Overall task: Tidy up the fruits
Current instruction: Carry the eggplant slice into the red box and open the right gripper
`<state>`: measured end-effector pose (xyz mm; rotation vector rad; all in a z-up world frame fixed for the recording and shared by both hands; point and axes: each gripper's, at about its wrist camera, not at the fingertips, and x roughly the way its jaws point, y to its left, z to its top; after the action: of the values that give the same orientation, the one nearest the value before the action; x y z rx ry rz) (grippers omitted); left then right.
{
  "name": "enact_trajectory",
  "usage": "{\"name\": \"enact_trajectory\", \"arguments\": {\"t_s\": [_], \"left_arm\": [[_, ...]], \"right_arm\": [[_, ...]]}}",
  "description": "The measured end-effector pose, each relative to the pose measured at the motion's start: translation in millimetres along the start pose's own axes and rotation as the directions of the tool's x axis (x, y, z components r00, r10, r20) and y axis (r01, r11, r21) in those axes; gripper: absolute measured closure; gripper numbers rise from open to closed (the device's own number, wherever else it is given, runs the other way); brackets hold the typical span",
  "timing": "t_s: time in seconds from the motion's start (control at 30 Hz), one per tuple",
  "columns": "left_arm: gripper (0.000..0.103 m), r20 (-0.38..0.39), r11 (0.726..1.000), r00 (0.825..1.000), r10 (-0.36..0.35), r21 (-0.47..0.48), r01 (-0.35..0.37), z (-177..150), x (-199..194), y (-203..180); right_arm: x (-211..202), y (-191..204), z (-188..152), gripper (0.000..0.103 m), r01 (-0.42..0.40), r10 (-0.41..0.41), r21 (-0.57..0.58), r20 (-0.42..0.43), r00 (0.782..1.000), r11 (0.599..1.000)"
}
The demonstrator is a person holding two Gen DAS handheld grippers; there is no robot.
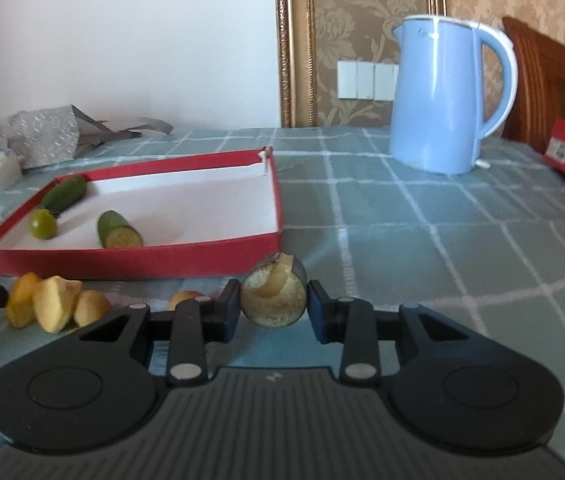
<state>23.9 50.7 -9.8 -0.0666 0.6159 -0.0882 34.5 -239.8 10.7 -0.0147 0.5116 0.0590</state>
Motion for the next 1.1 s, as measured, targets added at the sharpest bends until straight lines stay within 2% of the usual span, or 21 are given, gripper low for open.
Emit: {"name": "enact_trajectory", "arguments": {"t_s": [0.17,0.27,0.37,0.43,0.53,0.67,0.77,0.8,0.83,0.87,0.97,1.1], "left_arm": [[0.019,-0.001,1.000,1.000,-0.018,-0.016,0.018,1,-1,2],[0.019,0.001,1.000,1.000,-0.020,-0.007,0.020,1,-1,0],[0.019,0.005,1.000,1.000,-0.019,0.002,0.019,1,-2,-1],[0.019,0.004,1.000,1.000,-0.020,0.000,0.020,1,-1,-1],[0.019,0.003,1.000,1.000,-0.022,-0.004,0.022,1,-1,-1],[0.015,0.005,1.000,1.000,-0.016,-0.002,0.016,1,0,-1],[0.015,0.003,1.000,1.000,-0.018,-0.005,0.018,1,0,0],[0.014,0.002,1.000,1.000,-0.017,-0.007,0.017,1,1,0],[0.014,0.002,1.000,1.000,-0.016,-0.007,0.016,1,1,0],[0.013,0.001,1.000,1.000,-0.016,-0.008,0.016,1,1,0],[0.013,0.001,1.000,1.000,-0.016,-0.008,0.016,1,1,1],[0.013,0.001,1.000,1.000,-0.017,0.002,0.017,0,0,1]], "right_arm": [[-6,2,5,0.070,-0.009,0.009,-0.001,0.032,0.999,1.000],[-11,12,22,0.070,-0.023,0.027,-0.048,0.081,0.996,0.999],[2,24,48,0.070,-0.019,0.029,-0.093,0.112,0.993,0.995],[23,32,62,0.070,-0.025,0.035,-0.126,0.079,0.996,0.992],[58,38,74,0.070,-0.046,0.050,-0.103,0.034,0.998,0.994],[88,52,77,0.070,-0.053,0.052,-0.135,-0.013,0.999,0.989],[98,59,71,0.071,-0.088,0.081,-0.153,-0.052,0.995,0.984],[96,60,69,0.066,-0.090,0.085,-0.148,-0.044,0.995,0.985],[91,59,67,0.056,-0.084,0.081,-0.148,-0.026,0.996,0.985],[85,60,67,0.052,-0.075,0.075,-0.156,-0.005,0.997,0.985],[59,56,67,0.052,-0.065,0.074,-0.166,0.046,0.996,0.984],[23,43,56,0.052,-0.084,0.091,-0.137,0.046,0.995,0.987]]}}
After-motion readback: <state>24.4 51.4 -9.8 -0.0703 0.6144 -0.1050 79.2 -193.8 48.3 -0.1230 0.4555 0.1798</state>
